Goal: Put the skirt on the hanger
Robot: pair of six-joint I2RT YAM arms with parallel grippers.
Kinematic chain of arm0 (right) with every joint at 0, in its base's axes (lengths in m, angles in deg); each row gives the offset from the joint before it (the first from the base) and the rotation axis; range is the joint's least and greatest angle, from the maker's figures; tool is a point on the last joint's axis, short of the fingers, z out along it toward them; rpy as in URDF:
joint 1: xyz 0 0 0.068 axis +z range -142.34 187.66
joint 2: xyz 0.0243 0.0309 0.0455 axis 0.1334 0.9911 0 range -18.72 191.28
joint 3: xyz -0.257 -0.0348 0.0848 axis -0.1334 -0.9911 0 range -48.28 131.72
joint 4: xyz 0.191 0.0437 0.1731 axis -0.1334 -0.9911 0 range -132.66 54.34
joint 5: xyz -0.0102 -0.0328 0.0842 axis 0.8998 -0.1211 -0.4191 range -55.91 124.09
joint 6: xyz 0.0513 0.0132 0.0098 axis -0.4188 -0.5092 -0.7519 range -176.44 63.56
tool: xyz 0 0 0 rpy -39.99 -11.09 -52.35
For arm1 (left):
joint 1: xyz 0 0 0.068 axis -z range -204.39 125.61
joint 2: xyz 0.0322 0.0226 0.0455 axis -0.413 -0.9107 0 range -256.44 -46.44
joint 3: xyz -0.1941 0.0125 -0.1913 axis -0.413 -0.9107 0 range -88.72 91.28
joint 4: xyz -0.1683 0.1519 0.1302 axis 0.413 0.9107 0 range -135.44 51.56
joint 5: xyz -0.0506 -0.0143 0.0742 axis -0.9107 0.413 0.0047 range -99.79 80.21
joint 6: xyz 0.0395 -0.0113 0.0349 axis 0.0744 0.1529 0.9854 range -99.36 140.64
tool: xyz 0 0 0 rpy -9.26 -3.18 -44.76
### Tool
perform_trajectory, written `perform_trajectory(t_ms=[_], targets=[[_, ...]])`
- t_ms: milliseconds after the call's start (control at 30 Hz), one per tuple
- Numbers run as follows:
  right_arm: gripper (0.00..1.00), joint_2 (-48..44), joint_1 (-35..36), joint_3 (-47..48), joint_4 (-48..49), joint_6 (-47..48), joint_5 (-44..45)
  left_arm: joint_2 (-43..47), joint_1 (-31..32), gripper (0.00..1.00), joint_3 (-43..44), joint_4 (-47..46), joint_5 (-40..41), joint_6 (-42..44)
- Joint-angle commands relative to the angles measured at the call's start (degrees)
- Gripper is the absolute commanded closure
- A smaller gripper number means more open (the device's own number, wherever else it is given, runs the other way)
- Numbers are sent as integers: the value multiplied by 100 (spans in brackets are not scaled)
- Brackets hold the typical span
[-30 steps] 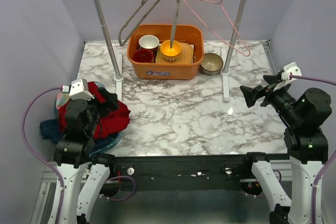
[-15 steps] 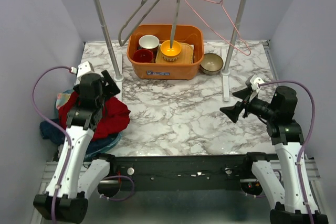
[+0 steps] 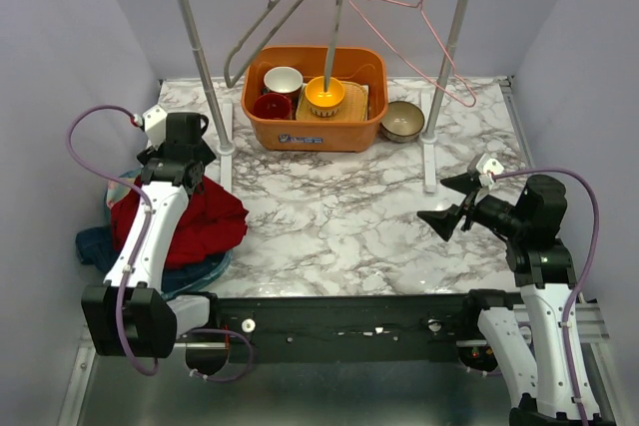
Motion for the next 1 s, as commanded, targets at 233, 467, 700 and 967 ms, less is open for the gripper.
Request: perform_trajectory(t_ms=[233,467,700,967], targets=[[0,-82,-24,17,105,76,-130,-1101,-193,16,73,-112,1136,-286],[0,-100,-24,-1,114,85,-103,-1076,-202,44,3,-375,1101,-137],[0,-109,-51,-1,105,94,-95,-444,-193,99,46,-375,664,30],[0,-30,-130,87,-35,278,-25,1216,-97,100,354,-296,-1092,-198]])
